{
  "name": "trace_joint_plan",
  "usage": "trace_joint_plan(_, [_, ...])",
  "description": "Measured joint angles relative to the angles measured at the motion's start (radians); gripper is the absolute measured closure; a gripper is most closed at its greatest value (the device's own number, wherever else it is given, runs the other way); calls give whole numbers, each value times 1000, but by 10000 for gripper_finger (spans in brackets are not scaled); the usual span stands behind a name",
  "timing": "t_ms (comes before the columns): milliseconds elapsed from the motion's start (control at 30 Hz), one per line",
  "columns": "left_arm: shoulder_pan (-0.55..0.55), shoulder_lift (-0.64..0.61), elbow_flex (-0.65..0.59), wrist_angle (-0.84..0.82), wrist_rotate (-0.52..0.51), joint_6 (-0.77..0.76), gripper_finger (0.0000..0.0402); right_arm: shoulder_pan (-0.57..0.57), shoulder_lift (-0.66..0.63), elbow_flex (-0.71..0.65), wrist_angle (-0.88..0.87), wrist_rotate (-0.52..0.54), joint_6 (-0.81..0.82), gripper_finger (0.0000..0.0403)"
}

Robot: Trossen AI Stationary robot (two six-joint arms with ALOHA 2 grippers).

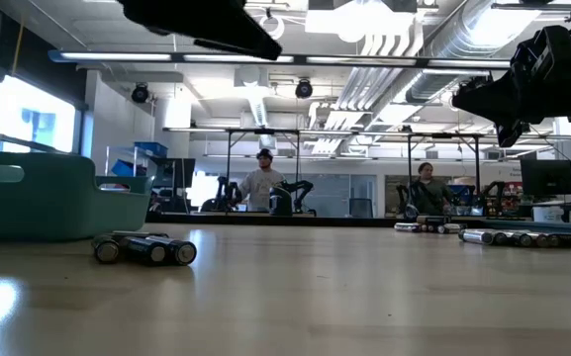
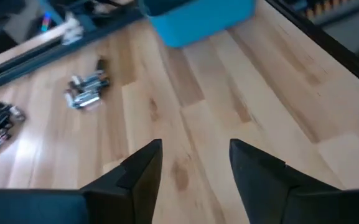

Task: Sort batteries
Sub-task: Put the silver battery into the green bin

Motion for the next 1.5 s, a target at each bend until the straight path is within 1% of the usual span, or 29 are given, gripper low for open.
trace_joint_plan(133, [-1,53,76,-157,48,1,184,0,3,0,0,0,0,403])
trace_joint_plan(233, [0,96,97,-256,87,-17,167,0,6,0,0,0,0,403])
trace_joint_plan(367, [2,147,97,-352,97,-9,165,0,9,0,0,0,0,403])
trace_joint_plan(467, [4,182,97,-355,97,-7,171,0,9,0,0,0,0,403])
trace_joint_plan(533, [9,203,97,-330,102,-13,179,0,9,0,0,0,0,403])
trace_joint_plan(633, [23,234,98,-330,138,-28,198,0,7,0,0,0,0,403])
trace_joint_plan(800, [45,277,98,-333,143,-49,239,0,9,0,0,0,0,403])
trace_joint_plan(933, [61,279,98,-332,135,-50,268,0,8,0,0,0,0,403])
trace_joint_plan(1167, [91,279,93,-334,135,-50,306,0,8,0,0,0,0,403])
trace_joint_plan(1267, [104,278,86,-332,141,-51,320,0,8,0,0,0,0,403])
trace_joint_plan(1367, [118,281,81,-325,174,-51,335,0,8,0,0,0,0,403])
trace_joint_plan(1500, [124,281,78,-323,177,-55,358,0,8,0,0,0,0,403])
